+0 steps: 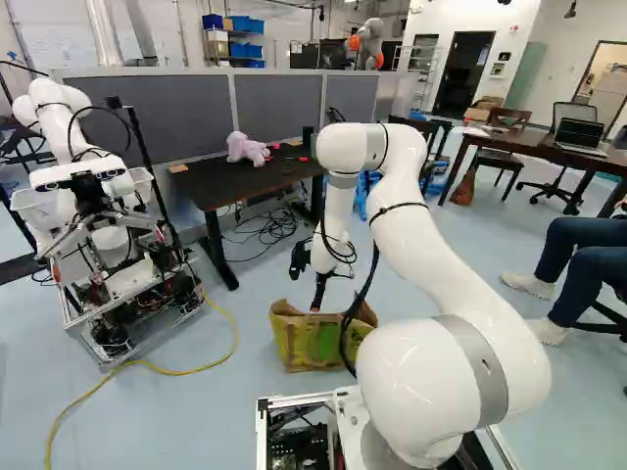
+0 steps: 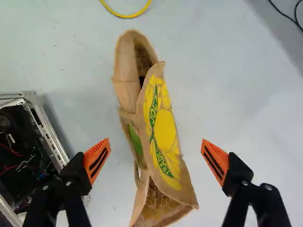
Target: Pick up the bag on the ground and place it on the table
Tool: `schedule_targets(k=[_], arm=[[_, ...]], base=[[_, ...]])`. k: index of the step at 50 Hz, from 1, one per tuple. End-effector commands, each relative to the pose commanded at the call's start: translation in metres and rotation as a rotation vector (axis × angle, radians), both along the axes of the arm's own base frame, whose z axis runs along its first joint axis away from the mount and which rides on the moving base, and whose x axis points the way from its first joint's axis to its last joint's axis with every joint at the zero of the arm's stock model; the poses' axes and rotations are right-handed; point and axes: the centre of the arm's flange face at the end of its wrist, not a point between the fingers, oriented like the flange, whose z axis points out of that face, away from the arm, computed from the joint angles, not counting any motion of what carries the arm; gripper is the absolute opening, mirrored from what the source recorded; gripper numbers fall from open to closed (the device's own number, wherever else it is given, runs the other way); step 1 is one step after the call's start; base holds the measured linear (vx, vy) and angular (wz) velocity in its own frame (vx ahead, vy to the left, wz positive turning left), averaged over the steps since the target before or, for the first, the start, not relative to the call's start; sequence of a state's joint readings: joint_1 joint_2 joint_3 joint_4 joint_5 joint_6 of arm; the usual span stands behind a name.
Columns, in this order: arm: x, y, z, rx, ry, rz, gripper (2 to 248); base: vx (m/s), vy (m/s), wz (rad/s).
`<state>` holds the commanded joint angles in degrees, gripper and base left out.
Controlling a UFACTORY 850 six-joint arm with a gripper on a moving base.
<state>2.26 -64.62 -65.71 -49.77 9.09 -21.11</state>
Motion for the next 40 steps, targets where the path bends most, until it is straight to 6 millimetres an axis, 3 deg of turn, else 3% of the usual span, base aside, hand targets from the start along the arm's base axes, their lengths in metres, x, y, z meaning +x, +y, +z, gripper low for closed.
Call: schedule_targets(k=[40], arm=[[-0.009, 0.023, -0.061, -0.012, 0.058, 0.044, 247]], base=[[0.000, 0.000, 0.000]])
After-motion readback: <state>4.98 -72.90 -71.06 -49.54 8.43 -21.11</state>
